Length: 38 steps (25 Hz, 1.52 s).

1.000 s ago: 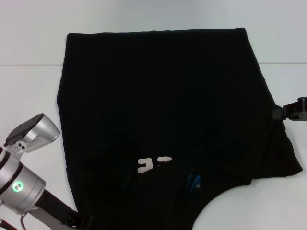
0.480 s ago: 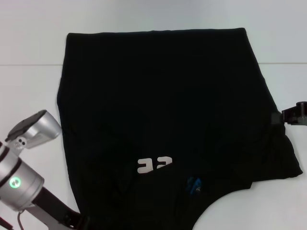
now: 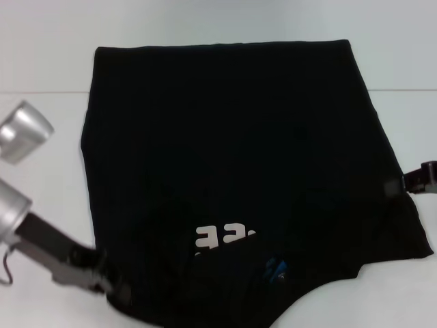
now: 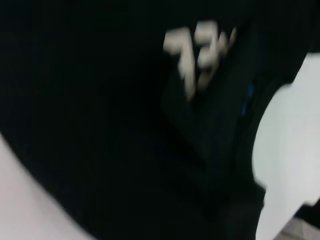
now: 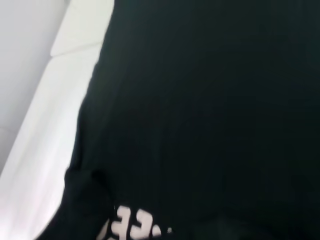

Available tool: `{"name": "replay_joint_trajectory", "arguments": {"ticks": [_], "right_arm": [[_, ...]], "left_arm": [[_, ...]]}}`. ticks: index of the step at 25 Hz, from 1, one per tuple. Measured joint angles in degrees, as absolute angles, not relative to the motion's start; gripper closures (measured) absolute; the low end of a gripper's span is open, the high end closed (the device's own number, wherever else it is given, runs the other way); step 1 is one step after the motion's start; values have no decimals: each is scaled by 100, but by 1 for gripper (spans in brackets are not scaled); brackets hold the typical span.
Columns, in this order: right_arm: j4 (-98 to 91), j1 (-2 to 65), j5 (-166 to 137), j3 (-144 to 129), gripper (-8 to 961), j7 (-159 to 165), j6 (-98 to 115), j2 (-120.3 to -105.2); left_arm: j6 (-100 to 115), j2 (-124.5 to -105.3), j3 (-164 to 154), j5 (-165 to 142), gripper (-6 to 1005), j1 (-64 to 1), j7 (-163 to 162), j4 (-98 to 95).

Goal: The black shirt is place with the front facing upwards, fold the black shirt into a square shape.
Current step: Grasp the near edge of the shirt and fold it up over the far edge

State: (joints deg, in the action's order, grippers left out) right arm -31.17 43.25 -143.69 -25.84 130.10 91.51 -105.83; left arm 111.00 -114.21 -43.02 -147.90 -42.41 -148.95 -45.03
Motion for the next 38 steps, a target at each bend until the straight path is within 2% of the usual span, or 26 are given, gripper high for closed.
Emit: {"name": "replay_joint_trajectory", "arguments": {"ticks": [9,17,24,29,32,33,38], "right_arm": [[-3083,4244,-13182,-2324,862,13057,8796,-10564],[-3047,4180,-12351,-2313,847,12808,7956,-10691],[-3006,4241,-11896,-2331,834,12269,7115,-10958],[-2947,4340,-11839,-2410,824,11993,6529,-11096],[-2900,4401,-11842,-2635,819,11808,5965,-11240],[-2900,4401,-11842,-2635,817,11808,5965,-11240],[-2887,4460,-11849,-3091,807,11622,5128,-11421]], "left_arm": [[9918,-11035,-2905,-14337,956,-4628,-14810,-4090],[8454,-11007,-2734,-13448,947,-4346,-14631,-3905],[7268,-11138,-2788,-13116,938,-4344,-14405,-3841],[6313,-11284,-3271,-13089,932,-4474,-14380,-3831],[5630,-11463,-3580,-13087,929,-4559,-14315,-3831],[5630,-11463,-3580,-13087,928,-4559,-14315,-3831],[4821,-11693,-3652,-13089,922,-4691,-14081,-3714]]}}
